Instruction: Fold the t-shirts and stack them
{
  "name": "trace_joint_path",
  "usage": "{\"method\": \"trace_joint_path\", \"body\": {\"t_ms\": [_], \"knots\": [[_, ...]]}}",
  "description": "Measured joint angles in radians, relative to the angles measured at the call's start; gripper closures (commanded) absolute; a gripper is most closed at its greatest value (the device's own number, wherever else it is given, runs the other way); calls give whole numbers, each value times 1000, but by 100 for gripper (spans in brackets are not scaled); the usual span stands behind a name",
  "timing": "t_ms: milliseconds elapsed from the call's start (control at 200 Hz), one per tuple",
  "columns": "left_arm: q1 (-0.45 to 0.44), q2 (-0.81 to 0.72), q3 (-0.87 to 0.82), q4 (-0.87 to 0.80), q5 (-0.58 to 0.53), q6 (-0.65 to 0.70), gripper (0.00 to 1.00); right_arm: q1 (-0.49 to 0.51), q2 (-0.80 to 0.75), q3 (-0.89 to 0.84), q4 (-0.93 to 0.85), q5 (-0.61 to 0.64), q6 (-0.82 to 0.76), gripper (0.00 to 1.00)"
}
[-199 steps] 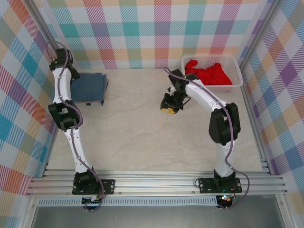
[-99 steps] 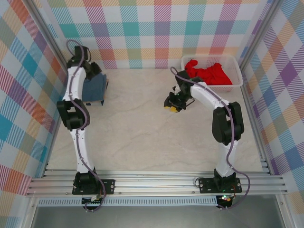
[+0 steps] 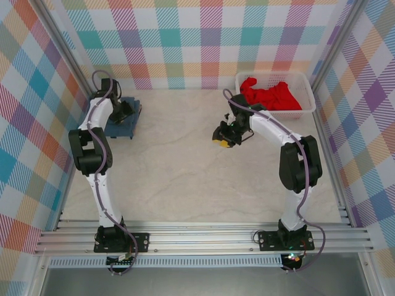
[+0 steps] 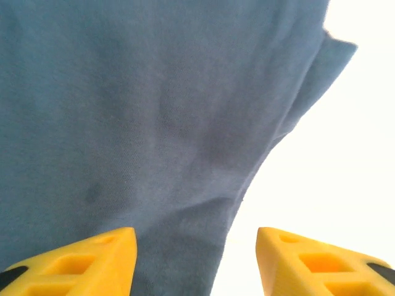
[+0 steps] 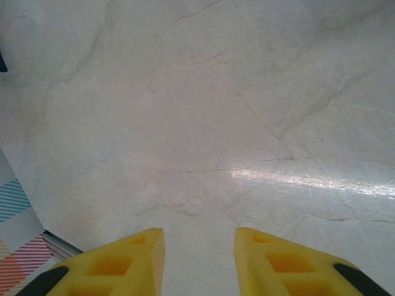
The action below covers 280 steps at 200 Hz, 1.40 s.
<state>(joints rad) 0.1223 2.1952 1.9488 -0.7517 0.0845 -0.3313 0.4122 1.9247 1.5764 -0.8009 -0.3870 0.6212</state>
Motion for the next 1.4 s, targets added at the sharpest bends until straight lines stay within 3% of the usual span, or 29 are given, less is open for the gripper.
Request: {"method": "trace_joint_path", "body": {"t_ms": [165, 310, 465, 740, 855, 995, 1065, 1070, 1075, 1080, 1090, 1100, 1115, 1225, 1400], "knots": [[35, -101, -4, -6, -48, -96, 48, 0, 0, 2, 0, 0, 0, 65], [191, -175, -79, 32, 1, -204, 59, 2, 0, 2, 6, 0, 12, 65], [320, -95, -109, 57, 57, -256, 66, 7, -6, -16, 27, 0, 25, 65], [307, 3, -127, 65, 125, -252, 62, 7, -64, -62, 34, 7, 26, 65], [301, -3, -64, 1, 74, -222, 52, 7, -89, -62, 39, 11, 26, 65], [273, -84, -47, -60, -19, -204, 47, 7, -113, -64, 39, 32, 26, 64], [249, -160, -70, -62, -39, -209, 44, 7, -147, -86, 51, 61, 25, 56], [248, -165, -74, -60, -39, -210, 38, 7, -150, -88, 53, 64, 24, 55], [245, -176, -81, -56, -43, -213, 26, 7, -155, -93, 57, 67, 22, 52], [244, -181, -85, -56, -44, -214, 14, 7, -158, -96, 58, 69, 21, 48], [239, -198, -93, -55, -44, -214, 4, 7, -168, -102, 61, 77, 24, 30], [233, -218, -107, -52, -45, -212, 1, 7, -176, -108, 62, 85, 27, 8], [226, -246, -127, -45, -50, -220, 0, 7, -195, -123, 71, 96, 17, 1], [139, -514, -357, 49, -63, -238, 0, 6, -366, -237, 118, 220, 9, 0], [-45, -991, -776, 243, -142, -266, 0, 5, -649, -321, 132, 532, -18, 0]]}}
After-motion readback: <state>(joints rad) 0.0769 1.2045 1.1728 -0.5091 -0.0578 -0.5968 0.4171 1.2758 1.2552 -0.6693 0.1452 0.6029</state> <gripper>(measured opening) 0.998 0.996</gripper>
